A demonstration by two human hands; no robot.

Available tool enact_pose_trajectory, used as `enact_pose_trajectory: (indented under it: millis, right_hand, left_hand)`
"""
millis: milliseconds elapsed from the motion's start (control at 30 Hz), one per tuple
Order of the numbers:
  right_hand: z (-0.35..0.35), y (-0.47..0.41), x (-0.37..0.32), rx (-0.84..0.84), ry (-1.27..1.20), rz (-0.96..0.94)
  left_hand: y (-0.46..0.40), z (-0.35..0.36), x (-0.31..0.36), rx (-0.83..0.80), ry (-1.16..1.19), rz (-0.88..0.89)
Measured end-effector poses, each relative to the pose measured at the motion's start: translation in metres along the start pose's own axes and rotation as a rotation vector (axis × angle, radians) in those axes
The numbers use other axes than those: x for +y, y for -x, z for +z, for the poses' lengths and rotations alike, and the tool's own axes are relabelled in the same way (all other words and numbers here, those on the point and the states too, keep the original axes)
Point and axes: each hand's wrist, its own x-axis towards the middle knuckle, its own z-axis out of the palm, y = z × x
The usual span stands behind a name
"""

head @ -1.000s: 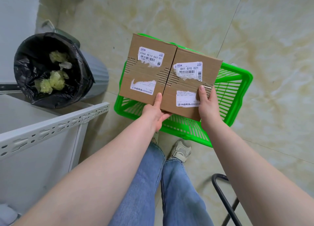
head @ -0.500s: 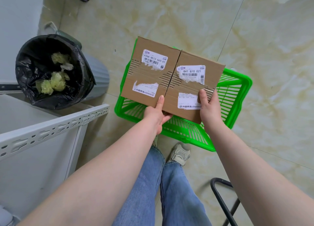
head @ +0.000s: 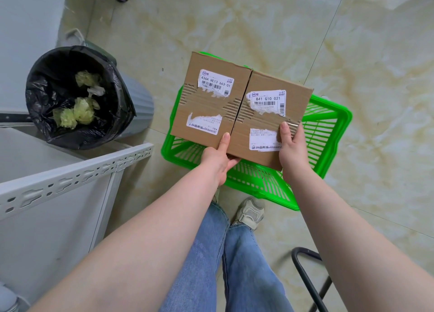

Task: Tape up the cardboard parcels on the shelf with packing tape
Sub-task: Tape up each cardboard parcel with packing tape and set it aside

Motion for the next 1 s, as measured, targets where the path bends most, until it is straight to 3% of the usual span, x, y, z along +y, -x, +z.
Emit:
enact_pose_trajectory:
  millis: [500,633,767,900,1000]
  right_hand:
    - [0.002,0.003,-0.002,0.032,0.054,0.011]
    - [0.001,0.006,-0.006,0.068,0.044,0.027]
    - [-0.003,0.015,-0.012,0.088,0.060,0.052]
    - [-0.010,0.043,-0.036,0.183,0.252,-0.033]
    - [-0.007,0.080,-0.061,0.100,0.214,-0.108]
  left_hand:
    - [0.001,-0.003,-0.006,0.003,-0.061,0.056]
    - [0.007,-0.007,-0.004,-0.017,-0.020,-0.011]
    - [0.021,-0.014,-0.009,-0.020,-0.180,-0.070]
    - [0.049,-0.034,-0.016,-0.026,-0.235,-0.046]
    - [0.084,-0.047,-0.017,-0.034,-0.162,-0.006]
